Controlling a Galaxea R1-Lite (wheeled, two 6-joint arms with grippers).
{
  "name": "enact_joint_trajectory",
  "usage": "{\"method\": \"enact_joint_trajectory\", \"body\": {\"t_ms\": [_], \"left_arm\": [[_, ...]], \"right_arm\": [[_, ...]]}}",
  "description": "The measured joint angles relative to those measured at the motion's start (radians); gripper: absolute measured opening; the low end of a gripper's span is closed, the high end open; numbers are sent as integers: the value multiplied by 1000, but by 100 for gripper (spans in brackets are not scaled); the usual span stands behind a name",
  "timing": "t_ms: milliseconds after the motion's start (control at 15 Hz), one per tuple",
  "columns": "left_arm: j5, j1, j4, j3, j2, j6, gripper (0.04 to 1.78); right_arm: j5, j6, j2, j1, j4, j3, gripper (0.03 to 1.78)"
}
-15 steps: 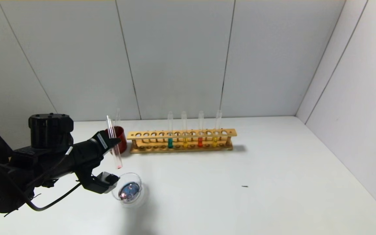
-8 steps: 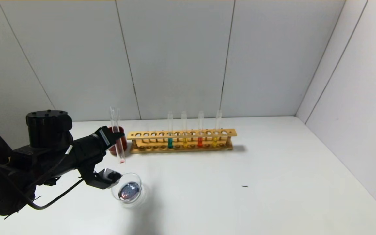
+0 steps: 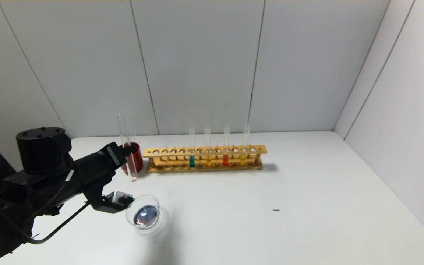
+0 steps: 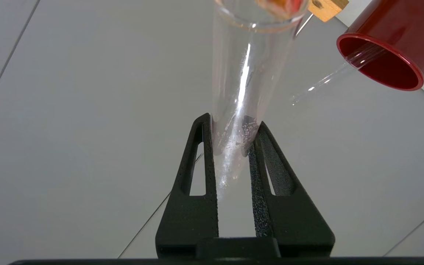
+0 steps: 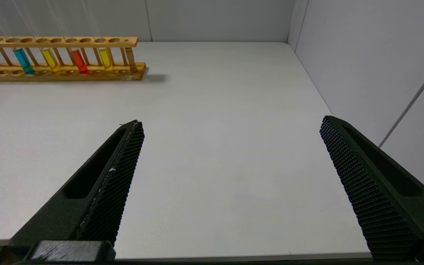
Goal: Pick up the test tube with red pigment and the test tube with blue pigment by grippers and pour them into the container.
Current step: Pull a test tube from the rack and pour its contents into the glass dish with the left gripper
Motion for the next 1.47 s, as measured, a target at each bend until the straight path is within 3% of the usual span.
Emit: {"method": "enact_joint_trajectory", "body": {"t_ms": [1200,1333,1467], "left_arm": [[11,0,-71,86,-55,3,31],[25,1,-72,79,-60,-51,31],[74,1,-73,77,-68,-207,31]], "right_arm": [[0,0,0,0,0,0,175],[0,0,0,0,0,0,175],[0,0,0,0,0,0,175]]}}
